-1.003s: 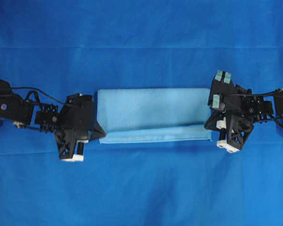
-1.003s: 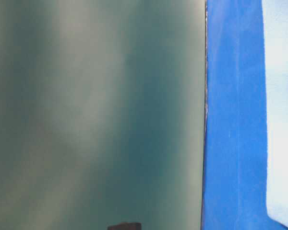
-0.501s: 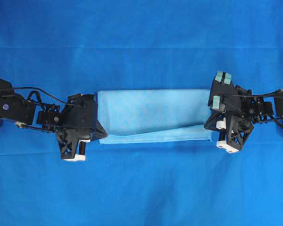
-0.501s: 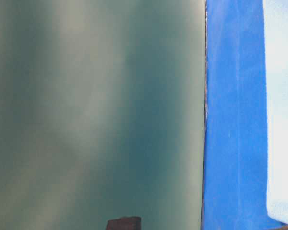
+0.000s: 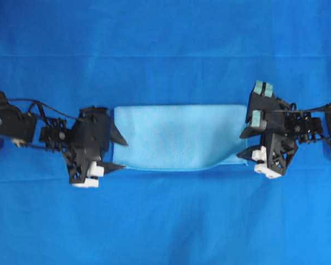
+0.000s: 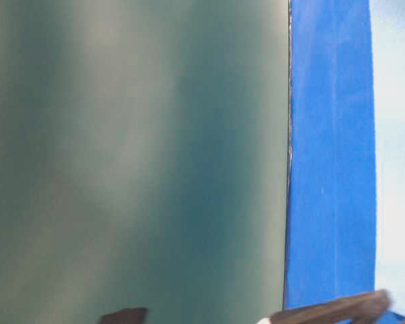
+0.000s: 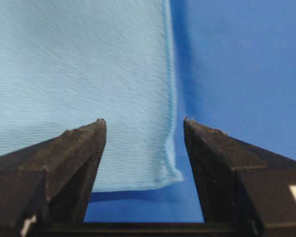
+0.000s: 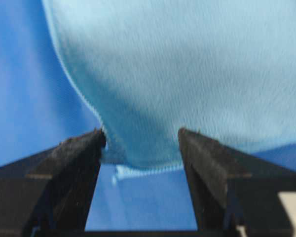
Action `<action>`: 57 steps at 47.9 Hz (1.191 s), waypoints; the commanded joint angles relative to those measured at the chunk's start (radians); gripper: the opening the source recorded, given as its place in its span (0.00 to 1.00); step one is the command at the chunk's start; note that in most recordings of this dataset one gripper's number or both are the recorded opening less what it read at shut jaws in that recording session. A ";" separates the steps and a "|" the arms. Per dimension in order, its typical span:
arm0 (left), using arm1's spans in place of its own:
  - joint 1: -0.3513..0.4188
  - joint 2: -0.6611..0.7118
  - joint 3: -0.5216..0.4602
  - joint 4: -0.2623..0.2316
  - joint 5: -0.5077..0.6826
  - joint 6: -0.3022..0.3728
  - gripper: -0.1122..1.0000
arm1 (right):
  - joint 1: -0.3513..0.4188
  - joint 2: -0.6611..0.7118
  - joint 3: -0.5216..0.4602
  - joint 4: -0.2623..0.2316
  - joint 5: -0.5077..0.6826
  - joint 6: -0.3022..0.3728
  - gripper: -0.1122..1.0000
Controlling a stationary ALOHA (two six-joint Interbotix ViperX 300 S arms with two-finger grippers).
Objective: Fold the light blue towel.
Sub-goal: 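Lay the corners on the near edge and open both grippers, then grasp the left and right ends of the folded towel with both grippers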
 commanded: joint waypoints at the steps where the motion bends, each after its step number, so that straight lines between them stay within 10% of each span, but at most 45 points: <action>1: 0.025 -0.051 -0.018 0.000 0.034 0.011 0.65 | 0.000 -0.057 -0.028 -0.034 0.017 -0.002 0.66; 24: 0.219 0.025 -0.049 0.000 0.086 0.106 0.65 | -0.222 -0.029 -0.021 -0.189 0.034 -0.002 0.66; 57: 0.304 0.192 -0.057 0.002 0.055 0.117 0.65 | -0.325 0.201 -0.032 -0.204 -0.052 0.000 0.66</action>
